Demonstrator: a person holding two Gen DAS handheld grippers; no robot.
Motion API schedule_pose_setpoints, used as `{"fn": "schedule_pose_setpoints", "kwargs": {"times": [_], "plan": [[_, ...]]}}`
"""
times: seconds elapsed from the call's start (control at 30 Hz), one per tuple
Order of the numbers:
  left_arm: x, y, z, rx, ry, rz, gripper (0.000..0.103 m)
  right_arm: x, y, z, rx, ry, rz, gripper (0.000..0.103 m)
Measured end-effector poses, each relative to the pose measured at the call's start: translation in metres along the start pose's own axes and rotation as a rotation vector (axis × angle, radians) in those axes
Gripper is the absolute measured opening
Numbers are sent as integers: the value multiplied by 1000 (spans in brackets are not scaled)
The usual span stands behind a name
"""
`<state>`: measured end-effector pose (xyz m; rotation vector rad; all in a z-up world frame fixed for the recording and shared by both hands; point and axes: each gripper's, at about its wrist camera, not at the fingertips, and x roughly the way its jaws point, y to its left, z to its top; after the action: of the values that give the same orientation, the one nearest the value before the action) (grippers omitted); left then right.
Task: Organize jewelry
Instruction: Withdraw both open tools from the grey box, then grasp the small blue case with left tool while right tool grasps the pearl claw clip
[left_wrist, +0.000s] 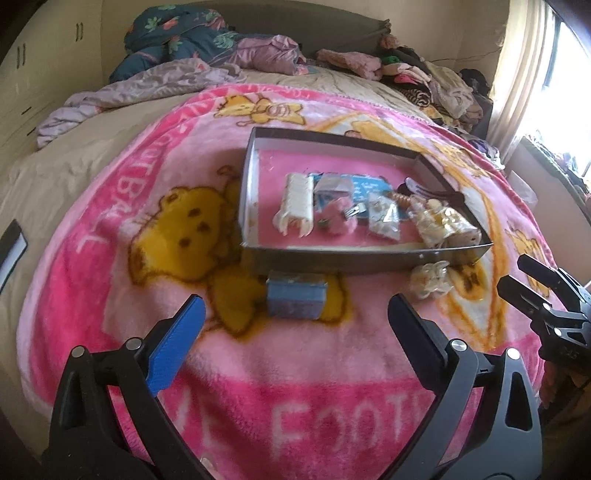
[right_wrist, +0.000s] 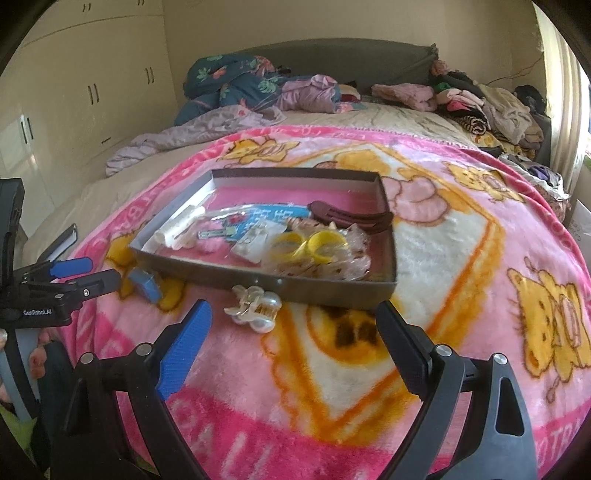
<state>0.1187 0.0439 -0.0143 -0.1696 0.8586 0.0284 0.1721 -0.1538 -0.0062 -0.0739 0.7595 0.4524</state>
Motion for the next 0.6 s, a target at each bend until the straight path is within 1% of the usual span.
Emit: {"fn": "schedule_pose_setpoints", "kwargs": {"times": [0.47, 0.53, 0.57, 0.6], "plan": [[32, 19, -14, -30, 70, 10, 91, 53, 9, -9, -7, 86, 47, 88], [36, 18, -14, -29, 74, 6, 90, 61, 11, -9, -10, 92, 61, 85], [39, 17, -14, -30, 75, 6, 90, 65, 11, -9, -8, 100, 66, 81], [41, 17, -13, -33, 78, 3, 86, 70, 11, -9, -3, 111, 75, 79]]}}
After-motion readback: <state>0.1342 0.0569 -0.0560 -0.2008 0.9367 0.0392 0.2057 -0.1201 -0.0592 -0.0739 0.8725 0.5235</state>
